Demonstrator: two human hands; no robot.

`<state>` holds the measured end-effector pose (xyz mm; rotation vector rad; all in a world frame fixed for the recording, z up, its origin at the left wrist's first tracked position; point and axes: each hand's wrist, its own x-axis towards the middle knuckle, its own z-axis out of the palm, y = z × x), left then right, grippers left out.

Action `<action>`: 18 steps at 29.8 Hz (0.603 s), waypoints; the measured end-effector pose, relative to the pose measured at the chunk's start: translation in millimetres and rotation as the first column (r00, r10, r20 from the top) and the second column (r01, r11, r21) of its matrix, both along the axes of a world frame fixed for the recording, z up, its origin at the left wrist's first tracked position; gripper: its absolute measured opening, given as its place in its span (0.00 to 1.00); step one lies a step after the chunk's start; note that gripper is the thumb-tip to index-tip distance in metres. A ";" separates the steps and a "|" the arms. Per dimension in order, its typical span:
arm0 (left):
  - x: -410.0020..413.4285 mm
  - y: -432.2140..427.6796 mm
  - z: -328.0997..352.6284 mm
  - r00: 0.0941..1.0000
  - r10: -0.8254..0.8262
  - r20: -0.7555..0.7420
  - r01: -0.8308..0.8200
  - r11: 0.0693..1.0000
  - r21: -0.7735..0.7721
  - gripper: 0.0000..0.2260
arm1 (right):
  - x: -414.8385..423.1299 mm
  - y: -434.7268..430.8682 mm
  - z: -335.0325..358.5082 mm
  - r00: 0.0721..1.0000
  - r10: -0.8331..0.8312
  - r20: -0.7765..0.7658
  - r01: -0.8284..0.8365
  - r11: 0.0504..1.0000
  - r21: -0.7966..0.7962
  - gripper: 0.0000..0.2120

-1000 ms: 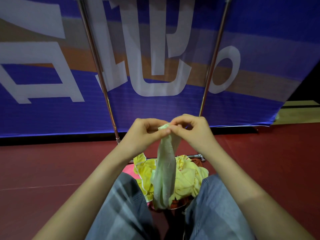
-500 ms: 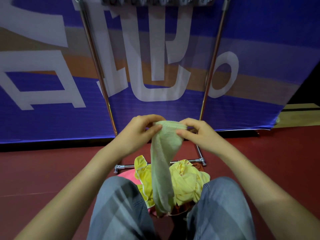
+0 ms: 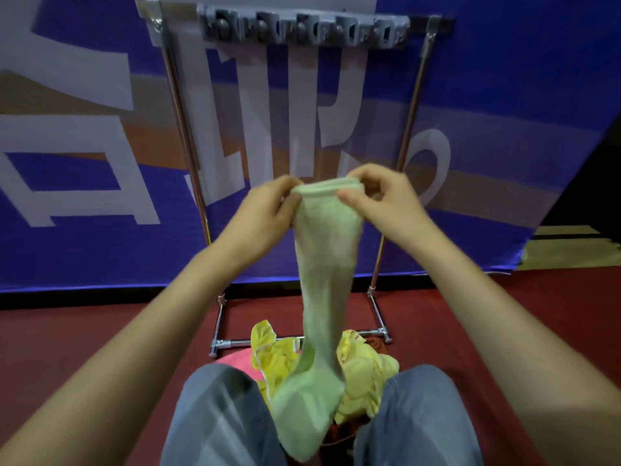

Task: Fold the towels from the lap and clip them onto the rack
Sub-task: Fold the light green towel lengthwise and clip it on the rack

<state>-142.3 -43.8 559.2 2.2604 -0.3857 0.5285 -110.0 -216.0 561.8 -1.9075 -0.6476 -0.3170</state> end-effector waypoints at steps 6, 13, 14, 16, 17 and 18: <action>-3.2 3.4 1.3 0.992 -0.068 -0.103 0.049 0.983 -0.179 0.09 | -6.4 1.8 0.9 0.999 0.013 -0.034 -0.009 0.992 0.122 0.11; -8.0 11.9 12.8 0.951 -0.179 -0.252 0.076 0.926 -0.371 0.08 | -11.5 13.1 0.3 0.978 0.078 -0.192 0.000 0.928 0.374 0.12; -9.1 13.0 10.6 0.928 -0.216 -0.303 0.092 0.923 -0.373 0.09 | -13.4 13.6 -3.7 0.973 0.084 -0.216 0.006 0.921 0.389 0.12; -9.7 15.3 9.4 0.899 -0.249 -0.360 0.145 0.945 -0.292 0.11 | -15.8 15.8 -8.6 0.958 0.107 -0.267 0.022 0.898 0.439 0.11; -9.3 16.6 10.0 0.897 -0.254 -0.362 0.168 0.953 -0.252 0.11 | -15.5 17.3 -10.1 0.949 0.128 -0.289 0.028 0.877 0.480 0.11; -9.5 17.2 11.5 0.901 -0.265 -0.343 0.181 0.949 -0.257 0.11 | -15.4 18.3 -11.2 0.936 0.159 -0.315 0.030 0.854 0.520 0.10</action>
